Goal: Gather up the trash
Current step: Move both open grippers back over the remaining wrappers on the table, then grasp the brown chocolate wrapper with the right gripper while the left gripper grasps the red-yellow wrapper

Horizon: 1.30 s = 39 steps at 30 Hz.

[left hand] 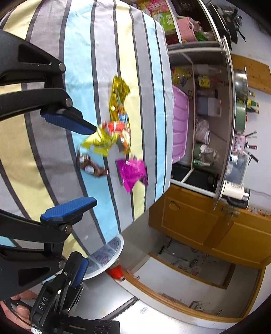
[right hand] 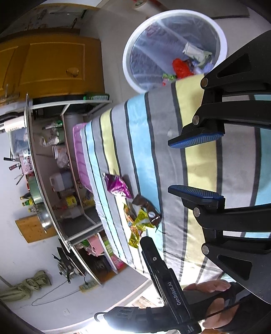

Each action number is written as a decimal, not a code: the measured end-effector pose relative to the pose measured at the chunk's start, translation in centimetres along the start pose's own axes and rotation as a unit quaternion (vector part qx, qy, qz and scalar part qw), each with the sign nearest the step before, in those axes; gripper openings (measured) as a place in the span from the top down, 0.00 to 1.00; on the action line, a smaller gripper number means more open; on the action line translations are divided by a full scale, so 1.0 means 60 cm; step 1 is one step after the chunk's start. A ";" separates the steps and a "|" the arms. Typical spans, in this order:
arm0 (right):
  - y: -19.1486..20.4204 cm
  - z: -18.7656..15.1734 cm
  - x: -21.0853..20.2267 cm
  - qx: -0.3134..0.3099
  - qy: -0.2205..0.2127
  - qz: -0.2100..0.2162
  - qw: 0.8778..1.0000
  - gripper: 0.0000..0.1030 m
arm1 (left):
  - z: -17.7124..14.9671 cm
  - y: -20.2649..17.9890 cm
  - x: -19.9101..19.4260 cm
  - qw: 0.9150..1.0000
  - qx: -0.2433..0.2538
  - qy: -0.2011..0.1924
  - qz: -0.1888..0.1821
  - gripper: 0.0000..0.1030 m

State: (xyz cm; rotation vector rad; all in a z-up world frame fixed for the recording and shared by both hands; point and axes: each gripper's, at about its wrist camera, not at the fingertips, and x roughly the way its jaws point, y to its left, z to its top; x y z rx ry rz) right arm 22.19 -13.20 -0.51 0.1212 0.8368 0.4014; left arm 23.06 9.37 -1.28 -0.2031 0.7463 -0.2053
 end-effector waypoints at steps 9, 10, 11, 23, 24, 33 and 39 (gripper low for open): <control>0.057 0.019 0.055 -0.011 0.015 0.016 1.000 0.63 | 0.005 0.062 -0.006 1.000 -0.020 -0.006 0.012 0.38; 0.063 0.021 0.064 -0.010 0.017 0.017 1.000 0.63 | 0.007 0.068 -0.007 1.000 -0.023 -0.008 0.012 0.38; 0.068 0.024 0.072 -0.010 0.020 0.018 1.000 0.63 | 0.008 0.074 -0.008 1.000 -0.025 -0.009 0.012 0.39; 0.109 0.043 0.151 -0.002 0.044 0.020 0.999 0.63 | 0.015 0.124 -0.015 0.999 -0.040 -0.020 0.008 0.39; 0.112 0.046 0.158 -0.002 0.046 0.019 0.999 0.63 | 0.016 0.126 -0.014 0.999 -0.040 -0.020 0.007 0.39; 0.110 0.055 0.187 0.000 0.056 0.015 0.998 0.63 | 0.016 0.132 0.006 0.999 -0.047 -0.004 -0.004 0.39; 0.118 0.052 0.187 -0.011 0.065 0.013 0.998 0.66 | 0.017 0.125 0.018 0.999 -0.053 0.010 -0.009 0.39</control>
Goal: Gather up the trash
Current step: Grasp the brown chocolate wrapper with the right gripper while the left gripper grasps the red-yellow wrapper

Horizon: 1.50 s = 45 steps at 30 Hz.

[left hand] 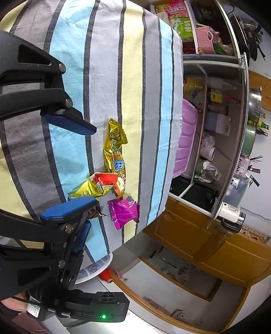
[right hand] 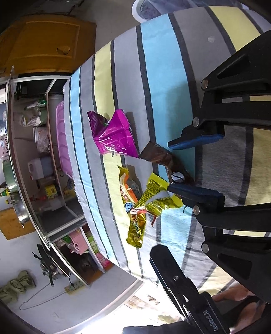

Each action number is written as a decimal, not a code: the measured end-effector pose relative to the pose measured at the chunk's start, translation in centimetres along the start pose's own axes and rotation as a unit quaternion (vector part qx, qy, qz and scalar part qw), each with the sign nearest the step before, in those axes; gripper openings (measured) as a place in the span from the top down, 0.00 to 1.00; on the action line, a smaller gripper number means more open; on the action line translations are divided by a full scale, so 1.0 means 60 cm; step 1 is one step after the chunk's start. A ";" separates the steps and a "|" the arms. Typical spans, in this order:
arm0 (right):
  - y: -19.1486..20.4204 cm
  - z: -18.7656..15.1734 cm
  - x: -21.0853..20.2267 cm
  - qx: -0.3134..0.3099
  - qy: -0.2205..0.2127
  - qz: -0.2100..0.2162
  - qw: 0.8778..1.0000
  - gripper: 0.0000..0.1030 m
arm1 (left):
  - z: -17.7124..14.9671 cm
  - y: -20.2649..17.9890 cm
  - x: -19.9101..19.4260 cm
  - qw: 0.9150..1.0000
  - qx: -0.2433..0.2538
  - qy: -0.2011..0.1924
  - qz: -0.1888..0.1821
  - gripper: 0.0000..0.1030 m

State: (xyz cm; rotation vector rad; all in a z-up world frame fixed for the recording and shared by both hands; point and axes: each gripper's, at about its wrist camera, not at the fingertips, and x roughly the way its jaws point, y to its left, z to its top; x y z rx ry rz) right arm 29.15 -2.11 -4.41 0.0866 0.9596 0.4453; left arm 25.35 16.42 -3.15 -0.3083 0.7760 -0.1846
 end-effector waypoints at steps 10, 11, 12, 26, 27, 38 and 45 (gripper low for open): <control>-0.011 0.025 0.010 0.049 0.006 -0.005 0.999 0.66 | 0.010 0.014 -0.011 1.000 -0.019 -0.010 0.009 0.39; -0.010 0.026 0.011 0.051 0.007 -0.005 0.999 0.66 | 0.010 0.015 -0.012 1.000 -0.019 -0.010 0.009 0.39; -0.010 0.027 0.012 0.055 0.007 -0.002 0.998 0.66 | 0.011 0.016 -0.012 1.000 -0.020 -0.010 0.009 0.39; -0.028 0.004 -0.002 0.027 0.008 -0.015 0.999 0.84 | 0.010 -0.003 0.007 1.000 -0.011 0.007 0.003 0.39; -0.033 0.000 -0.006 0.029 0.008 -0.014 0.999 0.85 | 0.009 -0.008 0.012 1.000 -0.010 0.010 0.002 0.39; -0.099 -0.035 -0.064 0.049 -0.004 -0.008 0.999 0.86 | 0.008 -0.059 0.091 0.998 0.004 0.055 0.019 0.39; -0.124 -0.045 -0.084 0.060 -0.012 -0.007 0.998 0.87 | 0.003 -0.083 0.104 0.997 0.034 0.049 0.044 0.62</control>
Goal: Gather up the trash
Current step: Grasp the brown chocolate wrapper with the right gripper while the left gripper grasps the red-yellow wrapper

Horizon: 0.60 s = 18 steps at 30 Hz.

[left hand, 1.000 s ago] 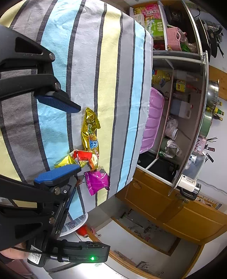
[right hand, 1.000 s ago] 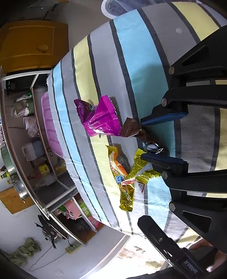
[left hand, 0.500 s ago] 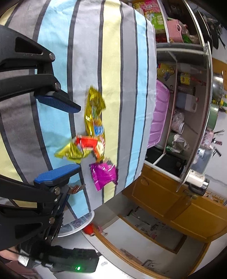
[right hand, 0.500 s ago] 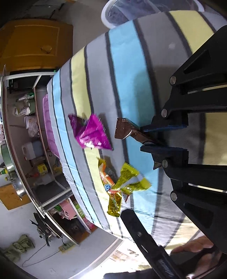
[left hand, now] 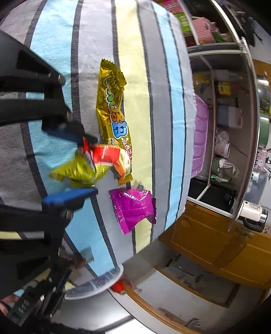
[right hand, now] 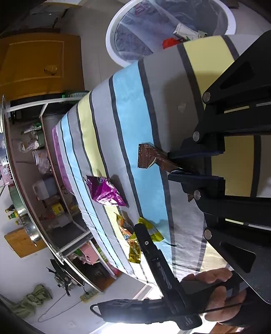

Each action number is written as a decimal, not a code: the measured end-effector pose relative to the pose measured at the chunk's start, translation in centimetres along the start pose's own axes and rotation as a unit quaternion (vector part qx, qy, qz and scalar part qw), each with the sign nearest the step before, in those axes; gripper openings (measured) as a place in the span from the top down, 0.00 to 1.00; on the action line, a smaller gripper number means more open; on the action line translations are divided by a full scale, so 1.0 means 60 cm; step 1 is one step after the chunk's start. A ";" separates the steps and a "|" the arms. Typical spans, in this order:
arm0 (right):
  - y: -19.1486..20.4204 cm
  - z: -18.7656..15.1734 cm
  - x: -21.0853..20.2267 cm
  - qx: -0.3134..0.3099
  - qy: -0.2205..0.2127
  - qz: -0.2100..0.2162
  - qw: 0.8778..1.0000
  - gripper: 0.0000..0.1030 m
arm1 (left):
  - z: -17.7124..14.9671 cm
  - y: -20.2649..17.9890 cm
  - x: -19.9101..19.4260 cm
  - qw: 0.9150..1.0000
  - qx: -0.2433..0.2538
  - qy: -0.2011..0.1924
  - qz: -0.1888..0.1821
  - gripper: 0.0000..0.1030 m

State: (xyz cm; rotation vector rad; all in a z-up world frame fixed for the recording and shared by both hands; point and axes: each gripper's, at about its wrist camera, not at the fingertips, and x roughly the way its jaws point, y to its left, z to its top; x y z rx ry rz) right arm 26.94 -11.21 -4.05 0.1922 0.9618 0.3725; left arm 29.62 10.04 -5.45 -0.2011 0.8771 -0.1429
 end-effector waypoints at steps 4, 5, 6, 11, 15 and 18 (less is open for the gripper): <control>-0.006 -0.001 -0.013 -0.001 -0.008 -0.001 1.000 0.87 | -0.003 -0.011 -0.006 1.000 0.014 -0.003 -0.004 0.63; -0.007 -0.001 -0.017 -0.001 -0.010 -0.001 1.000 0.87 | -0.005 -0.015 -0.010 1.000 0.018 -0.005 -0.006 0.63; -0.008 0.000 -0.020 -0.001 -0.012 -0.001 1.000 0.87 | -0.006 -0.019 -0.015 1.000 0.020 -0.008 -0.010 0.63; -0.014 -0.003 -0.048 0.001 -0.027 -0.004 1.000 0.87 | -0.010 -0.048 -0.048 0.999 0.032 -0.024 -0.034 0.64; -0.031 -0.005 -0.076 0.004 -0.039 -0.011 0.999 0.87 | -0.008 -0.085 -0.067 0.997 0.046 -0.032 -0.058 0.64; -0.052 -0.008 -0.098 0.011 -0.048 -0.021 0.999 0.87 | -0.006 -0.120 -0.074 0.995 0.059 -0.033 -0.078 0.64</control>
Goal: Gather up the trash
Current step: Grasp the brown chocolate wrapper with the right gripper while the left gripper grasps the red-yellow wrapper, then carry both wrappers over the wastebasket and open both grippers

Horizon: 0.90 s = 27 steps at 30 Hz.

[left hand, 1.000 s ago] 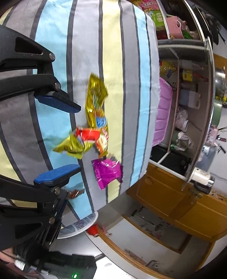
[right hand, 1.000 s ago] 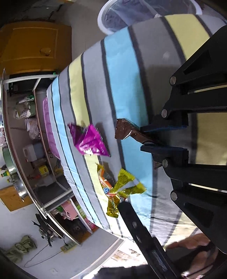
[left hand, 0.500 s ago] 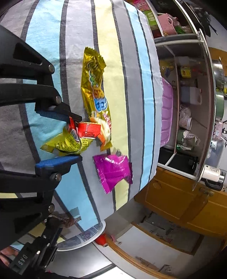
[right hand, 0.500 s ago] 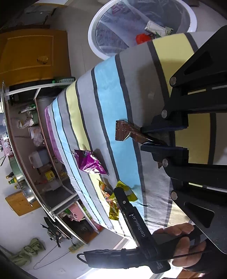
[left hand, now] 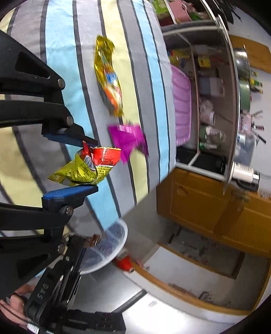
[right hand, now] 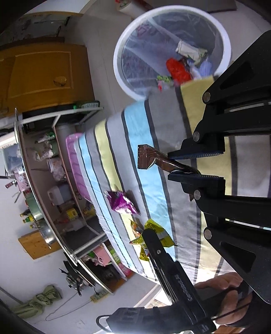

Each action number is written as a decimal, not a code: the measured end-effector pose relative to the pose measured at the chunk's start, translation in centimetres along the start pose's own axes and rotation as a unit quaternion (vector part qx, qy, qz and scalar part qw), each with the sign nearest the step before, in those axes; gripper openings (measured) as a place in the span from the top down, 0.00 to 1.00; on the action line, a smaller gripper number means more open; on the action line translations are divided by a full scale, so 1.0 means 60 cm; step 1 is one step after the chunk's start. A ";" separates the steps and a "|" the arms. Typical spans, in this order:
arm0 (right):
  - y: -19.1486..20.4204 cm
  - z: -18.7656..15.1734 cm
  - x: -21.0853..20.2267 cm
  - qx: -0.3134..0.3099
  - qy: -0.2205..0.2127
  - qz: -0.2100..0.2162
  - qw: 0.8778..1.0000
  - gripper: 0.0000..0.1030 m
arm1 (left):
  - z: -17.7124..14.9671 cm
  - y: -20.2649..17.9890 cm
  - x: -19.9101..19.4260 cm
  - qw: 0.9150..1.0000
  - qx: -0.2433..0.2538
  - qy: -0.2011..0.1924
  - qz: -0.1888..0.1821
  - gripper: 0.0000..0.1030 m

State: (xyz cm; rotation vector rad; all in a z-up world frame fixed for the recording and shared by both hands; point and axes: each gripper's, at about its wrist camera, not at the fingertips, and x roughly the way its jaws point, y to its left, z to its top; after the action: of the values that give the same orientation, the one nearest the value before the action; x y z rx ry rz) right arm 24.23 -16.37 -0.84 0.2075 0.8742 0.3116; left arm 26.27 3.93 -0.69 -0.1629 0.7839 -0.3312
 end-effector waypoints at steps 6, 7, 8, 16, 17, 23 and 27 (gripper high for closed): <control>-0.059 0.006 -0.040 0.018 -0.018 -0.026 0.999 0.87 | 0.010 -0.071 0.020 0.999 0.023 0.006 -0.034 0.64; -0.069 0.006 -0.046 0.021 -0.021 -0.030 0.999 0.87 | 0.012 -0.083 0.025 0.999 0.028 0.008 -0.038 0.64; -0.085 0.007 -0.053 0.026 -0.024 -0.036 0.999 0.87 | 0.015 -0.096 0.032 0.998 0.034 0.010 -0.042 0.64; -0.175 0.008 -0.082 0.054 -0.038 -0.070 0.995 0.87 | 0.032 -0.191 0.095 0.994 0.069 0.033 -0.082 0.64; -0.184 0.008 -0.083 0.056 -0.038 -0.073 0.995 0.87 | 0.032 -0.202 0.101 0.993 0.072 0.035 -0.087 0.64; -0.235 0.005 -0.080 0.072 -0.034 -0.086 0.993 0.87 | 0.031 -0.240 0.146 0.990 0.079 0.059 -0.105 0.63; -0.254 0.001 -0.068 0.080 -0.027 -0.088 0.993 0.87 | 0.028 -0.251 0.171 0.989 0.079 0.074 -0.106 0.63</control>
State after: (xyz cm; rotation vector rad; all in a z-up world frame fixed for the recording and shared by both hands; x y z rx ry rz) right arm 24.59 -32.07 -2.51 0.2853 0.8579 0.0711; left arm 30.77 -13.71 -2.31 -0.0734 0.8852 -0.6100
